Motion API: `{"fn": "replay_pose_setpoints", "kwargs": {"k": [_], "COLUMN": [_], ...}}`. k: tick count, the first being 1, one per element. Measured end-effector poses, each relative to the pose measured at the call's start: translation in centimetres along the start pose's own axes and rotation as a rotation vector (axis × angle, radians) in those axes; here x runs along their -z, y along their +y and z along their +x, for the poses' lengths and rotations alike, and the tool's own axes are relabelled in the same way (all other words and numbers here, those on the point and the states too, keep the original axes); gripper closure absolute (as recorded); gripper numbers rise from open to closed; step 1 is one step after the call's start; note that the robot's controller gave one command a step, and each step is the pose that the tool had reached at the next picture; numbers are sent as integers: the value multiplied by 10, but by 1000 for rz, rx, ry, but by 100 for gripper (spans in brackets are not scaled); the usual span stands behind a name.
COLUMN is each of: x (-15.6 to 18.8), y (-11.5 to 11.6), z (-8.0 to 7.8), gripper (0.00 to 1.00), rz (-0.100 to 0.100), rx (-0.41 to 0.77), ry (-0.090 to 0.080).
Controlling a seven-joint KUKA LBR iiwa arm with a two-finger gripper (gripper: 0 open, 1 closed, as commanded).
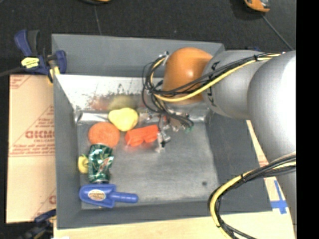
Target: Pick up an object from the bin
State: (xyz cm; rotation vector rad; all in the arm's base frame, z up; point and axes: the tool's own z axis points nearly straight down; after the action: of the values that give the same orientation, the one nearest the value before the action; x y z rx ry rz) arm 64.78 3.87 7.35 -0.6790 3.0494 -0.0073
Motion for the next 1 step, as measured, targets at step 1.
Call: {"fn": "replay_pose_setpoints", "kwargs": {"k": [1], "x": [11], "y": [13], "z": [-1], "gripper": [0], "rz": [-2], "rx": [-11], "ry": [0]}}
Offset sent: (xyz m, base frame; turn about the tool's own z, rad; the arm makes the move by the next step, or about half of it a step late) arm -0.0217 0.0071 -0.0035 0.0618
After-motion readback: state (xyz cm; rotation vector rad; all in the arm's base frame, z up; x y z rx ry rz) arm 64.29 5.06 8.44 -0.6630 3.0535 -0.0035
